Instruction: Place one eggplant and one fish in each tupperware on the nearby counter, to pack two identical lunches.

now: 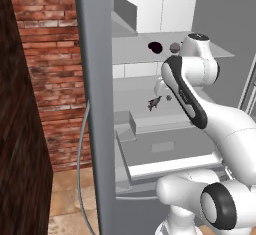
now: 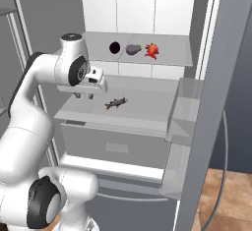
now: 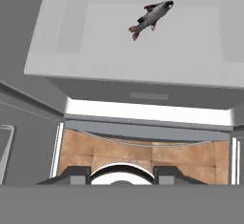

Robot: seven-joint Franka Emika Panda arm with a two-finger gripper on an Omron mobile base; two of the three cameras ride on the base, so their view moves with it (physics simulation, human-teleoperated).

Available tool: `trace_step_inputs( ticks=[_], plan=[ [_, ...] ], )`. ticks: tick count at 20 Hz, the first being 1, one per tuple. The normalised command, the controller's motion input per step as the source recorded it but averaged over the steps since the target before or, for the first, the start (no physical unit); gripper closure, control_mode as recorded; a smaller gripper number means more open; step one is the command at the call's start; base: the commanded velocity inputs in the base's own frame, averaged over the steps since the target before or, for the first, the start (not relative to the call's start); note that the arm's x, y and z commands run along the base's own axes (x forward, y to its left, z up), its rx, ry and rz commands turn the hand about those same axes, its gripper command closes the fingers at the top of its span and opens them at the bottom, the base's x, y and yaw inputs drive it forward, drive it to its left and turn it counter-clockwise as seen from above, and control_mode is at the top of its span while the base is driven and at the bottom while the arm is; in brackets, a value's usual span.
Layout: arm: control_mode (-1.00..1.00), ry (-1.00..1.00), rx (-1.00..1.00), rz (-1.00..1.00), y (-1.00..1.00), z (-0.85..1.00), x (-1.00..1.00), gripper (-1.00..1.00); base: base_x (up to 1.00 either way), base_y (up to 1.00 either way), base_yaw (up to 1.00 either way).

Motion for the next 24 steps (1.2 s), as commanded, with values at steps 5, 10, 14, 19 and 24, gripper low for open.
trace_step_inputs(
  ticks=[5,10,14,19,24],
  plan=[
    [-1.00,-0.17,0.00,0.00,0.06,0.03,-0.06,-1.00,0.00,0.00,0.00],
    [-1.00,-0.60,0.00,0.00,0.00,0.48,-0.05,-1.00,0.00,0.00,0.00],
    [-1.00,-0.53,0.02,0.00,-0.04,0.71,-0.01,-1.00,0.00,0.00,0.00],
    [-1.00,-0.12,0.01,-0.01,-0.17,0.65,0.02,-1.00,0.00,0.00,0.00],
    [-1.00,0.05,0.00,-0.05,-0.10,0.17,0.38,-1.00,0.00,0.00,0.00]
  ],
)
